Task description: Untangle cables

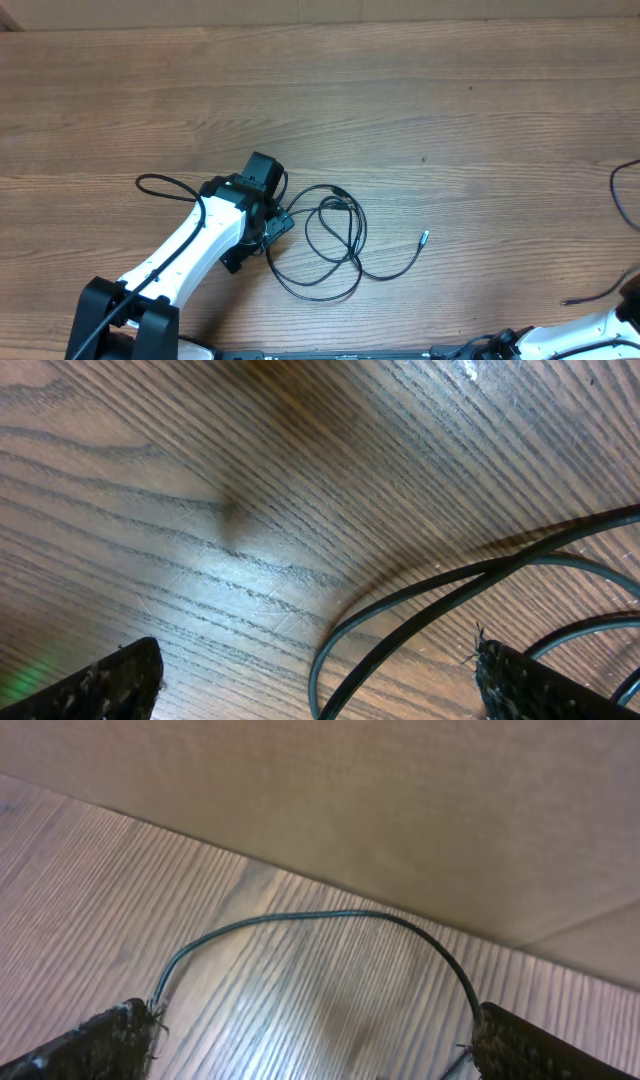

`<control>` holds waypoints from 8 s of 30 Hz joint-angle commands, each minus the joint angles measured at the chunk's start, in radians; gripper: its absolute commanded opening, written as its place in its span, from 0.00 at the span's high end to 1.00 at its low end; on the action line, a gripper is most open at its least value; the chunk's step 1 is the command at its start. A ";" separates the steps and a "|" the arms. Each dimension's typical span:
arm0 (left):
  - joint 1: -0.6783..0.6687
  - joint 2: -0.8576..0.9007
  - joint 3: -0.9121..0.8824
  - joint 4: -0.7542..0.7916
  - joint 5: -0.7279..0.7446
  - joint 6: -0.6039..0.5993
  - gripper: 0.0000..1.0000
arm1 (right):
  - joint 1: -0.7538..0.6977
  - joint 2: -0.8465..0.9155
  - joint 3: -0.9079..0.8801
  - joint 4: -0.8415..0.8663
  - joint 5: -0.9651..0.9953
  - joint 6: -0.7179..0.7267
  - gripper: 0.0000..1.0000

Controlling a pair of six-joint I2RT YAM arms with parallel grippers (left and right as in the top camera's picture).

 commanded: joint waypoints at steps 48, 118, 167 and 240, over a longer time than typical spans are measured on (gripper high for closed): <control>0.005 -0.004 0.008 0.036 -0.024 -0.011 0.00 | 1.314 -0.465 -0.488 -0.634 -0.345 0.465 0.00; -0.147 -0.209 0.861 -0.419 -0.268 0.239 0.96 | 1.432 -0.465 -0.760 -0.373 -0.488 0.539 0.00; -0.146 -0.357 0.947 -0.167 -0.479 0.131 0.96 | 1.572 -0.552 -0.747 -0.551 0.007 0.836 0.00; -0.225 -0.250 0.947 0.029 -0.649 -0.774 0.96 | 2.167 -0.401 -0.747 0.763 0.253 0.532 0.00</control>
